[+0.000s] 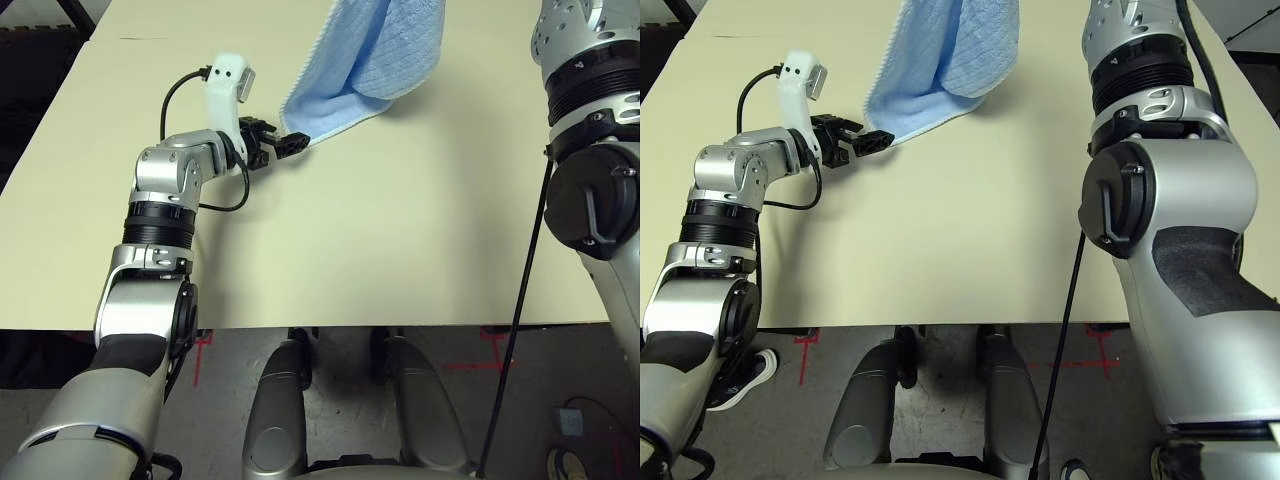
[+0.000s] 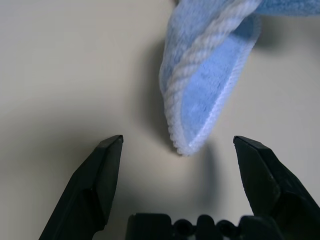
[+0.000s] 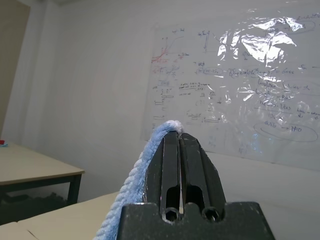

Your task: Fold the towel and set it aside.

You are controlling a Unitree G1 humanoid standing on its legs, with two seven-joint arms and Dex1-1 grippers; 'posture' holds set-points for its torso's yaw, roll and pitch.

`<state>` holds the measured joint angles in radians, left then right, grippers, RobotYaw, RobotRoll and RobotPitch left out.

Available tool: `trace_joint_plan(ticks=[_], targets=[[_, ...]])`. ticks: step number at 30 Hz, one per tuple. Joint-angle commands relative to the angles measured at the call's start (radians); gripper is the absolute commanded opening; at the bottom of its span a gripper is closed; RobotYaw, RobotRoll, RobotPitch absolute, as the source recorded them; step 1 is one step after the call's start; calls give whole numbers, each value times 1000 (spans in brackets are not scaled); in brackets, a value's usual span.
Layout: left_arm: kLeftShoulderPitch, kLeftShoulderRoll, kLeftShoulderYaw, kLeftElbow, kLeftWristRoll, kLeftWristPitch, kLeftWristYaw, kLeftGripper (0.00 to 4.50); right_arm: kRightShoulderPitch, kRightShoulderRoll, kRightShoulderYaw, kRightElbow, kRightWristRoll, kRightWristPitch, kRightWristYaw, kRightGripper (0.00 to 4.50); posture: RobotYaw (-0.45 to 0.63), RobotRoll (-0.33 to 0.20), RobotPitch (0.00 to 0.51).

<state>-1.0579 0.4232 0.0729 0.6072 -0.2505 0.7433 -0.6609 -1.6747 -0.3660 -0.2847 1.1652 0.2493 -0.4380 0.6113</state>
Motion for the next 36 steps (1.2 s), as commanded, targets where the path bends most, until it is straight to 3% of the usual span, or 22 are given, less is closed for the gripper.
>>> trace_joint_plan(ticks=[1,2,4,8,14,22,27,30,32,36], targets=[[-23,-20,16,33,-20,47,11,4500,-34,-16,0,-7,-6,-22,7,33,-21,0,294],[-28,-29,26,39,-25,51,18,4500,-34,-16,1,-7,-7,-22,7,33,-22,0,294],[-42,-49,51,55,-41,48,31,3929,-34,-17,1,-6,-8,-22,6,0,-21,0,294],[-77,-79,96,93,-67,59,61,2381,-33,-17,1,-7,-9,-23,4,0,-21,0,294],[-106,-67,103,133,-80,166,54,22,-35,-20,-1,-8,-11,-25,3,0,-26,0,293],[-89,29,51,132,-38,171,-12,22,-17,-47,2,11,-30,-24,-16,0,-25,0,294],[-123,214,21,140,48,14,-25,22,82,-138,3,46,-68,26,-44,0,-20,0,303],[-153,297,-1,111,73,-36,-58,22,164,-180,-23,63,-36,156,8,0,-15,0,307],[-189,351,-8,98,98,-89,-68,22,215,-206,-69,74,28,342,90,0,-5,0,311],[-249,405,-12,119,121,-144,-91,22,266,-235,-83,47,79,623,226,0,2,0,319]])
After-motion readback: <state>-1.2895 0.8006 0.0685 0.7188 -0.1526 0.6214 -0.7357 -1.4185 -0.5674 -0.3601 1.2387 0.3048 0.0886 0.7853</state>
